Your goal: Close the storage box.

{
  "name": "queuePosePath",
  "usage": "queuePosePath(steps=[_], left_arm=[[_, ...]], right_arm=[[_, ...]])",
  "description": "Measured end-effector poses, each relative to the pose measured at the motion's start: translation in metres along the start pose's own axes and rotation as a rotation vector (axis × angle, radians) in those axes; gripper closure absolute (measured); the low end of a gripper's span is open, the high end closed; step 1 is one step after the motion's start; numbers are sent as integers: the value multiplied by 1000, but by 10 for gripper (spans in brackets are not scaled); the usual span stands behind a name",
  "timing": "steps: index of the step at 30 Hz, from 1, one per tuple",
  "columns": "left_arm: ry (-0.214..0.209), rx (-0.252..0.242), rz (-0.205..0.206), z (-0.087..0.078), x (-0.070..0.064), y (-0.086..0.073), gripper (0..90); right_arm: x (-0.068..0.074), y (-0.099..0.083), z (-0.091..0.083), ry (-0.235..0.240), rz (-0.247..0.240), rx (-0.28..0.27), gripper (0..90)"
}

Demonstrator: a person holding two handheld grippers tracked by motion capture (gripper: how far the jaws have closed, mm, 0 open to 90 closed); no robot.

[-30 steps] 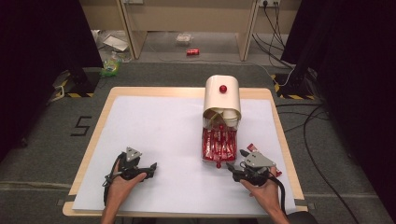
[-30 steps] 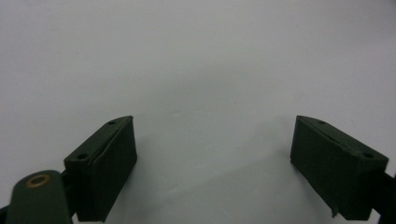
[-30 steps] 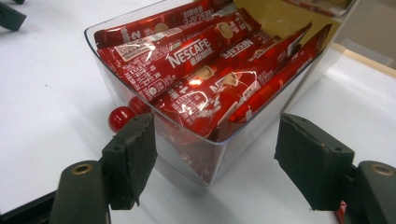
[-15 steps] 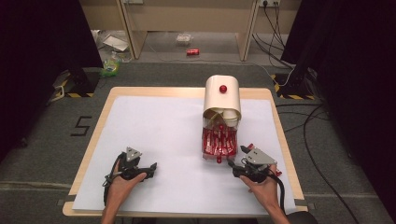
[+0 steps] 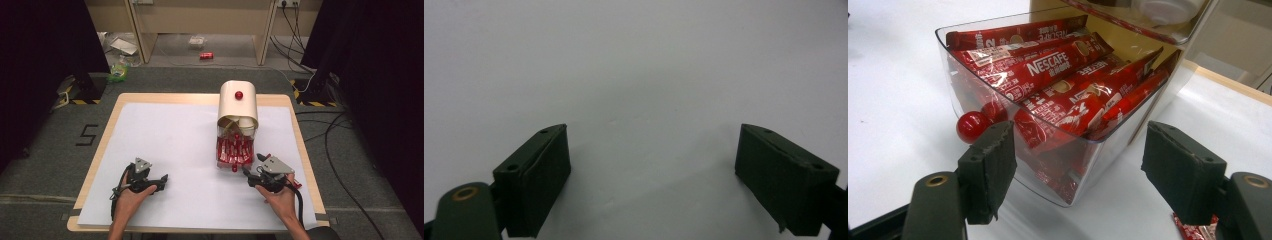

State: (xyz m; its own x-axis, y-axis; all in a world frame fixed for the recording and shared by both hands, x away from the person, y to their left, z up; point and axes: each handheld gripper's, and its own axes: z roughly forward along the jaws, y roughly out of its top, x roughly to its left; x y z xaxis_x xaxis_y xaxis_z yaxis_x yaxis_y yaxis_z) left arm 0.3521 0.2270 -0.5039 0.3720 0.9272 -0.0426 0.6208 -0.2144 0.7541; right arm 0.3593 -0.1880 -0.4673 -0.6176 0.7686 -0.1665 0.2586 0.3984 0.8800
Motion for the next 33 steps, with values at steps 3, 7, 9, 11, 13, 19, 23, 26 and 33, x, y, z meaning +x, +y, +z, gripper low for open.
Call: queuePosePath(steps=[3, 7, 9, 11, 13, 19, 23, 26, 33], left_arm=[[-3, -1, -2, 0, 0, 0, 138], [-3, 0, -2, 0, 0, 0, 138], [-1, -1, -1, 0, 0, 0, 138], [-1, -1, -1, 0, 0, 0, 138], [-2, 0, -2, 0, 0, 0, 138], [-1, 0, -1, 0, 0, 0, 137], [-1, 0, -1, 0, 0, 0, 138], [-1, -1, -1, 0, 0, 0, 137], [-2, -1, -1, 0, 0, 0, 139]], right_arm=[[-1, 0, 2, -5, 0, -2, 300], [-3, 1, 5, -7, 5, 0, 299], [-5, 0, 7, -3, 19, 1, 298], [-6, 0, 8, -2, 33, 1, 296], [-7, 1, 9, -3, 37, -1, 294], [-10, 1, 12, -7, 51, -4, 291], [-11, 1, 14, -12, 58, -9, 291], [-12, 1, 16, -19, 64, -11, 289], [-15, 3, 20, -34, 62, -10, 276]])
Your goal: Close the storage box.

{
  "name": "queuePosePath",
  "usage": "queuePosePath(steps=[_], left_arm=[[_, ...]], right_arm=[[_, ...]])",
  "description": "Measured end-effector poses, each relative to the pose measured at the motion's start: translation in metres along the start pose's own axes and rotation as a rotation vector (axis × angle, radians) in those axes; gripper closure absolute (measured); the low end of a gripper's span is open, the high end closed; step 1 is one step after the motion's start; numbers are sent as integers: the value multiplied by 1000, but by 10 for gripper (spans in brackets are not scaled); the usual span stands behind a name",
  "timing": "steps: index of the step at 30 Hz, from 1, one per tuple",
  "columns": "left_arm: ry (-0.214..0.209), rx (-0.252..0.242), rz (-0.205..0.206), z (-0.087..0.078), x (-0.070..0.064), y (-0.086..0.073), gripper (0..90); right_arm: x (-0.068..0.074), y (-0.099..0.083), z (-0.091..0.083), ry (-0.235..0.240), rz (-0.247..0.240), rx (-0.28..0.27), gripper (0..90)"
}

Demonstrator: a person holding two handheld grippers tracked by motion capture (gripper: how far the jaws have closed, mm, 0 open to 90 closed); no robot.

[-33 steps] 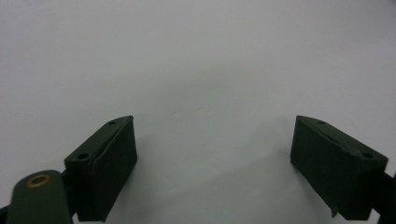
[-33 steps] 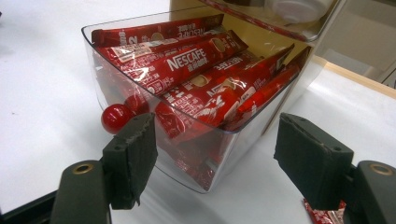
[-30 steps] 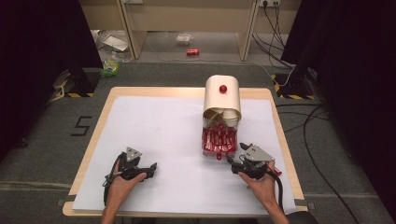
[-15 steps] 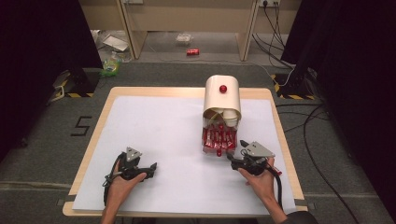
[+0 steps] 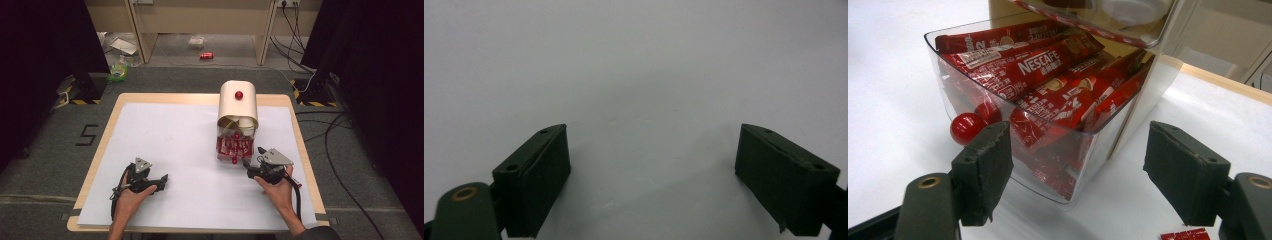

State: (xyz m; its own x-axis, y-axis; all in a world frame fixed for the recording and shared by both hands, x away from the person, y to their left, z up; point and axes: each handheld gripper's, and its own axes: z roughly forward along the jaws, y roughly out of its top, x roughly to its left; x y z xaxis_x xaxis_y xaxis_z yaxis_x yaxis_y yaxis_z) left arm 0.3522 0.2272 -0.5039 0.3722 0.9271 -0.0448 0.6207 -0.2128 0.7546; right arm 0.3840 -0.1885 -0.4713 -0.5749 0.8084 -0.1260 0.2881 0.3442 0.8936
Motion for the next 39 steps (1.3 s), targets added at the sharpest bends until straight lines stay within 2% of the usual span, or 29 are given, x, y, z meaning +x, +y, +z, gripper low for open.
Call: queuePosePath(steps=[20, 39], left_arm=[[0, 1, 0, 0, 0, 0, 138], [0, 0, 0, 0, 0, 0, 138]], right_arm=[[-1, 4, 12, -16, -10, 3, 267], [-6, 4, 19, -29, 37, -8, 269]])
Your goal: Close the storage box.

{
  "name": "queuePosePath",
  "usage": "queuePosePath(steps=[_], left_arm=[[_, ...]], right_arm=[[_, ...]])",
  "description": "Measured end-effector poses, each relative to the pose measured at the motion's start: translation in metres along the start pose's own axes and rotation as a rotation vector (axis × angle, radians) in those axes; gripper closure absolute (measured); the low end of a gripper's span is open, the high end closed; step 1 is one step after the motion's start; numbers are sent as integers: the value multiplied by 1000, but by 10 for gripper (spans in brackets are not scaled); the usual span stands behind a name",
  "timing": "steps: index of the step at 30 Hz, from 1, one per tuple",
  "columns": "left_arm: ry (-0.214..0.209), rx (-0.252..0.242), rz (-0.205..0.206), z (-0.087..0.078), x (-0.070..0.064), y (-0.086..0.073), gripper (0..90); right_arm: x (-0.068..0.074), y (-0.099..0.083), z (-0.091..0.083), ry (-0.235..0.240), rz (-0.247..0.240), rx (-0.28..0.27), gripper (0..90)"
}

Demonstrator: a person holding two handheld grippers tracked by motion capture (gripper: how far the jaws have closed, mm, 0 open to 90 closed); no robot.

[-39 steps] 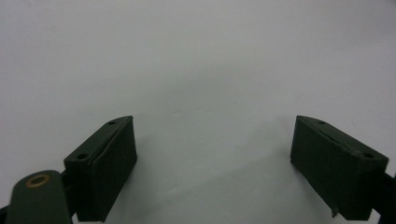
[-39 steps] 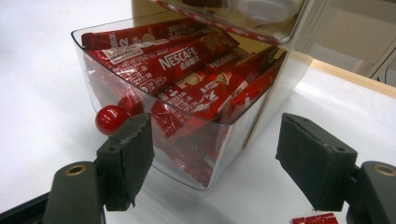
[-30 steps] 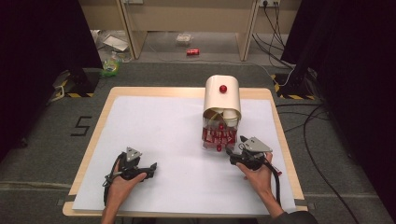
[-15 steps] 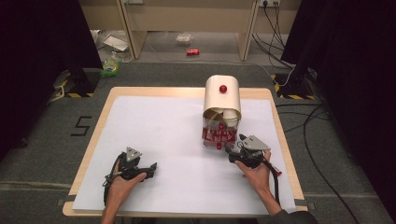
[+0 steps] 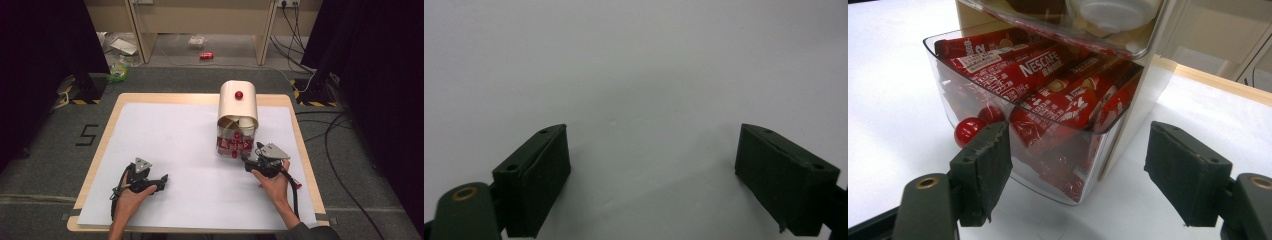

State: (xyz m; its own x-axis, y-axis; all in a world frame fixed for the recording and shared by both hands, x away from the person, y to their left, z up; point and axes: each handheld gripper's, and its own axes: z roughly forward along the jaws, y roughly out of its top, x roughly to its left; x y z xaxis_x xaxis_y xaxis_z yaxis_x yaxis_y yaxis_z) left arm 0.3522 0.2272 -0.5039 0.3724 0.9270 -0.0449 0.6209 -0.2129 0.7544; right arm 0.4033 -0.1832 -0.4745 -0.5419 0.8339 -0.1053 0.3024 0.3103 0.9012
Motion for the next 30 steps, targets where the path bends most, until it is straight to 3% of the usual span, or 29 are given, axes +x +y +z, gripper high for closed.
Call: queuePosePath(steps=[30], left_arm=[[-1, 1, 0, 0, 0, 0, 138]], right_arm=[[-8, 6, 15, -49, 29, -4, 252]])
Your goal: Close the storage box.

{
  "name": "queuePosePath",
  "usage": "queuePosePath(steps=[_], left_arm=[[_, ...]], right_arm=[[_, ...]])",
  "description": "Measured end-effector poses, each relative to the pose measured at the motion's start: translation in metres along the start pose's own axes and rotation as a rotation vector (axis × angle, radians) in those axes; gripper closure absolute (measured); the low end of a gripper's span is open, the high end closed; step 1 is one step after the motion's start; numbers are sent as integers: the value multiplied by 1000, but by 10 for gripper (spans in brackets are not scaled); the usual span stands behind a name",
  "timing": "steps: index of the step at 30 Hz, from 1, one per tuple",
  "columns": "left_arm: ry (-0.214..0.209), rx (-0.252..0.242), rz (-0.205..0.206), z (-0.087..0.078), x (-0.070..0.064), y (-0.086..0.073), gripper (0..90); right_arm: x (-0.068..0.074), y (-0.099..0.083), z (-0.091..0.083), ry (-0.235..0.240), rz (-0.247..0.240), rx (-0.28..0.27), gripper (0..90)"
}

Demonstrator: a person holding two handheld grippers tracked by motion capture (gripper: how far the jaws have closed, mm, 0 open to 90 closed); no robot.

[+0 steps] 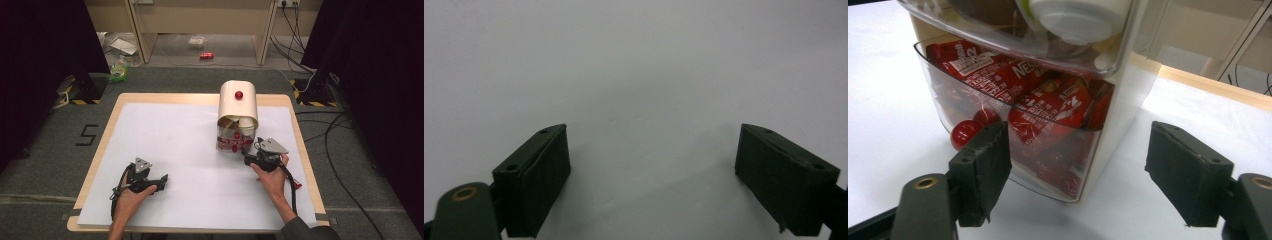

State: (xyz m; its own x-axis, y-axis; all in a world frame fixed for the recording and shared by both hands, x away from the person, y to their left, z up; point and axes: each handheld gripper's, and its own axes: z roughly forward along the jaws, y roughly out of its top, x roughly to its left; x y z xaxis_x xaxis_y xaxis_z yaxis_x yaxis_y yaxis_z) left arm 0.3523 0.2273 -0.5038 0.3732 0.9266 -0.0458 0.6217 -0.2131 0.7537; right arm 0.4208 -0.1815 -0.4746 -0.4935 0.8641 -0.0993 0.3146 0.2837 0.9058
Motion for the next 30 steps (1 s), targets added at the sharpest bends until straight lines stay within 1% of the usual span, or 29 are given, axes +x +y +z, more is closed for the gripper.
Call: queuePosePath(steps=[5, 6, 7, 10, 14, 18, 25, 27, 30], left_arm=[[-2, -1, -2, 0, 0, 0, 137], [-3, -1, -3, 0, 0, 0, 137], [-3, -1, -3, 0, 1, 0, 137], [-4, -2, -4, 0, 1, 0, 138], [-4, -2, -5, 0, 1, 0, 138], [-4, -2, -4, 0, 1, 0, 138], [-3, -3, -4, 0, 1, 0, 139], [-6, -4, -8, -1, 1, 0, 140], [-8, -6, -9, -1, 1, 0, 140]], right_arm=[[0, 1, 1, -2, -2, 2, 237], [0, 1, 1, 0, 8, 5, 235], [0, 1, 1, 2, 7, 7, 235], [0, 1, 1, 8, 14, 8, 255], [0, 0, -1, 3, -1, 11, 278], [0, 0, -3, 6, 13, 21, 286], [1, 0, -11, 10, -2, 27, 286], [1, 0, -13, 4, -16, 24, 286], [1, 1, -16, 8, -15, 23, 286]])
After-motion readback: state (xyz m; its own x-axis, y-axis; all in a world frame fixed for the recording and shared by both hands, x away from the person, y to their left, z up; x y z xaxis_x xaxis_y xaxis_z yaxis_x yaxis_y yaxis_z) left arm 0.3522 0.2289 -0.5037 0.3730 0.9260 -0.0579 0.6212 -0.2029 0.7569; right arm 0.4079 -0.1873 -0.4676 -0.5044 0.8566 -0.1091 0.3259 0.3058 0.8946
